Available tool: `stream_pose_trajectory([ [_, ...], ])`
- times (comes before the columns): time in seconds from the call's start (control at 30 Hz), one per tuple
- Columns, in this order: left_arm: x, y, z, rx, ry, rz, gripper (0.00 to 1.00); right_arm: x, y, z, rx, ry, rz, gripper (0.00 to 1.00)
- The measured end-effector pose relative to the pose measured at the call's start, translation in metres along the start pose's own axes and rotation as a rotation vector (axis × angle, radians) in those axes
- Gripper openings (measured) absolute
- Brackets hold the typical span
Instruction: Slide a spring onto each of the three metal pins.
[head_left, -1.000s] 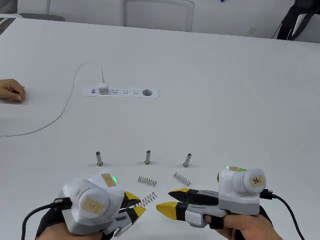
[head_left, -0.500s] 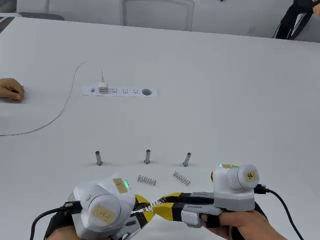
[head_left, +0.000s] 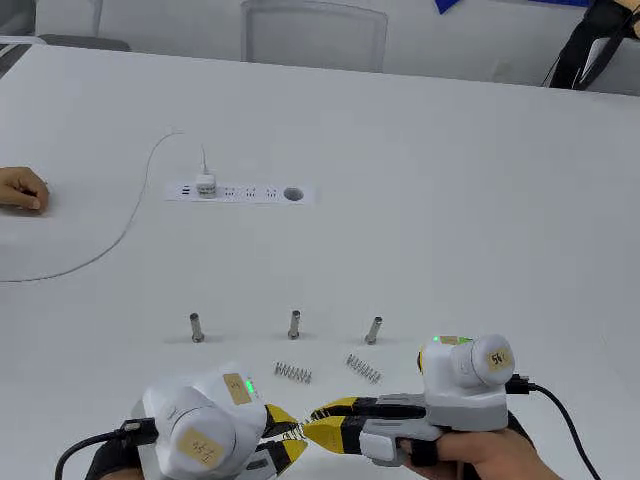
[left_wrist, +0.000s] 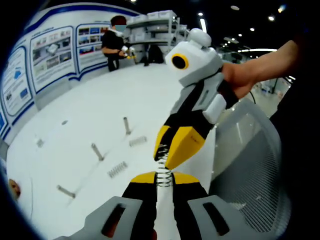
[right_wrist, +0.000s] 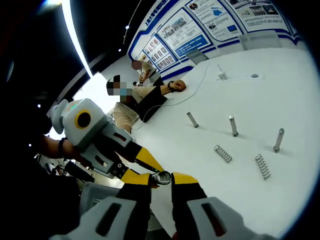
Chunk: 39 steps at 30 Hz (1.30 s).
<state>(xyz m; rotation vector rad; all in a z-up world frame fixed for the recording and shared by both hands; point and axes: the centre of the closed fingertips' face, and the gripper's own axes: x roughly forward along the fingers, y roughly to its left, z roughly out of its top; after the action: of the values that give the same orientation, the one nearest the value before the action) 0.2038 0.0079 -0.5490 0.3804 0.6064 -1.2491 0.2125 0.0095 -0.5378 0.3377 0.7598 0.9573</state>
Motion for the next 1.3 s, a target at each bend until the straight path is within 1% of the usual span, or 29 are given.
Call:
stream_pose_trajectory([
  [0.17, 0.003, -0.003, 0.007, 0.000, -0.020, -0.022, 0.10, -0.005, 0.002, 0.000, -0.070, 0.059, 0.004, 0.15],
  [0.27, 0.003, -0.004, 0.012, 0.008, -0.035, -0.034, 0.10, -0.009, 0.007, 0.004, -0.103, 0.078, 0.025, 0.15],
  [0.4, 0.004, -0.005, 0.016, 0.012, -0.051, -0.045, 0.10, -0.015, 0.005, -0.003, -0.183, 0.165, 0.027, 0.15],
  [0.63, 0.004, -0.011, 0.021, 0.038, -0.070, -0.077, 0.10, -0.019, 0.008, -0.001, -0.221, 0.198, 0.049, 0.15],
  [0.77, 0.003, -0.014, 0.024, 0.052, -0.081, -0.094, 0.10, -0.020, 0.012, 0.000, -0.250, 0.229, 0.071, 0.15],
  [0.93, 0.003, -0.018, 0.025, 0.084, -0.081, -0.110, 0.10, -0.020, 0.014, -0.003, -0.302, 0.289, 0.089, 0.15],
  [1.0, 0.002, -0.019, 0.026, 0.087, -0.086, -0.115, 0.10, -0.020, 0.016, -0.004, -0.326, 0.314, 0.098, 0.13],
  [1.3, 0.001, -0.022, 0.024, 0.106, -0.084, -0.137, 0.10, -0.019, 0.019, -0.007, -0.387, 0.364, 0.134, 0.13],
])
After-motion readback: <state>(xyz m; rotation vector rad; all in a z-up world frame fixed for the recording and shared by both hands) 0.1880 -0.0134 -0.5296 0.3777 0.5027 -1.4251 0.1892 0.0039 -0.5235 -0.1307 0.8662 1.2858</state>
